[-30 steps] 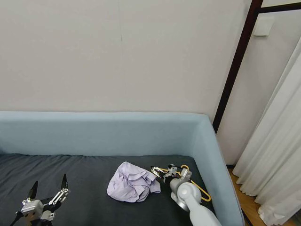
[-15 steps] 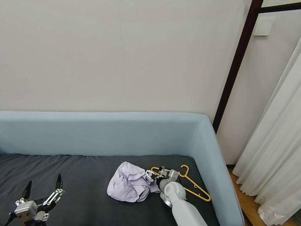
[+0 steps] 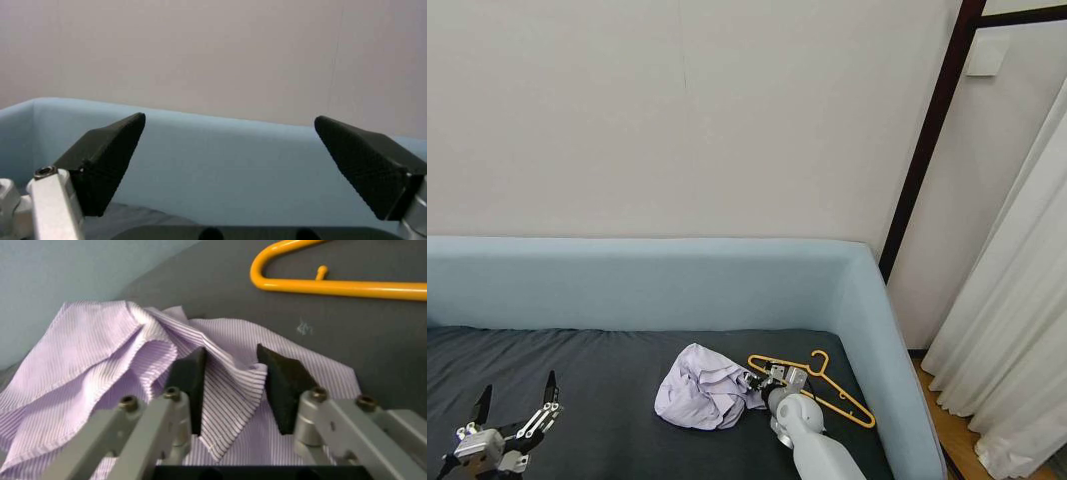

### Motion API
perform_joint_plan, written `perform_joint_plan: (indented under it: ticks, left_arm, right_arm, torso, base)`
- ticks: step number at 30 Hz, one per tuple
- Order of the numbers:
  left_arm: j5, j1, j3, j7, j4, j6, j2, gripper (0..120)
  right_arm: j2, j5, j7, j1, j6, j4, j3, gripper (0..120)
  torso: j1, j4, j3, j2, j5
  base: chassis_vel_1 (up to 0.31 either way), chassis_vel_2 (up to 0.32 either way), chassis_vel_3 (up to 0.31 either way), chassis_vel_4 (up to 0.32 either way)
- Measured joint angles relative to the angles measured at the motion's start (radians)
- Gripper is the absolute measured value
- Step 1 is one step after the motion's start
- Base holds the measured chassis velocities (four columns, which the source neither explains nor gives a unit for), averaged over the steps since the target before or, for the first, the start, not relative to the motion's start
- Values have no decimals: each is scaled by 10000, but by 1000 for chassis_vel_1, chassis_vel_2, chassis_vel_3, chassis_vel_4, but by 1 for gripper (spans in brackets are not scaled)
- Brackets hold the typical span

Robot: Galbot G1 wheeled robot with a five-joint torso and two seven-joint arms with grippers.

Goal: Pick up the clothes from the sofa and hang them on the clothes hanger.

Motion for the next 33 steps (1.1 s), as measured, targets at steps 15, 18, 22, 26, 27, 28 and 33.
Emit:
perform_joint_plan:
  ticks: [15,18,22,26,27,28,33]
  left_arm:
    - [-6,-223,165,-170,164,-130,-115,100]
    - [-41,-324,181,-237,244,-138,-42,100]
    - [-105,-441,212,-325,312,-155,40,100]
    - [-223,-558,226,-380,370,-173,143,100]
    - [-272,-600,234,-389,392,-182,192,100]
    - [-308,-629,254,-403,418,-190,234,100]
    - [-363,-810,424,-419,557,-229,363,100]
  right_arm:
    - [-434,200,-765,-927,819,1757,-757,0]
    - [-806,555,-892,-1100,1333,2318,-952,0]
    - [-1258,1133,-894,-1144,1902,3127,-1208,0]
    - [-1945,1633,-905,-946,2384,4009,-1595,0]
    - [-2322,1809,-984,-744,2695,4358,-1830,0]
    - [-2664,1965,-1057,-552,2965,4596,-2034,0]
    - [-3965,2652,-1645,669,3973,5215,-2771,0]
  torso:
    - [0,-2,0,0,0]
    - [-1,-1,0,-1,1]
    - [-1,-1,0,0,0]
    - [-1,-3,0,0,1]
    - [-1,-2,-1,0,0]
    - [-2,-1,0,0,2]
    - [-2,-2,1,0,1]
  base:
    - [0,0,0,0]
    - [0,0,0,0]
    - [0,0,0,0]
    - [0,0,0,0]
    - [0,0,0,0]
    - [0,0,0,0]
    - [0,0,0,0]
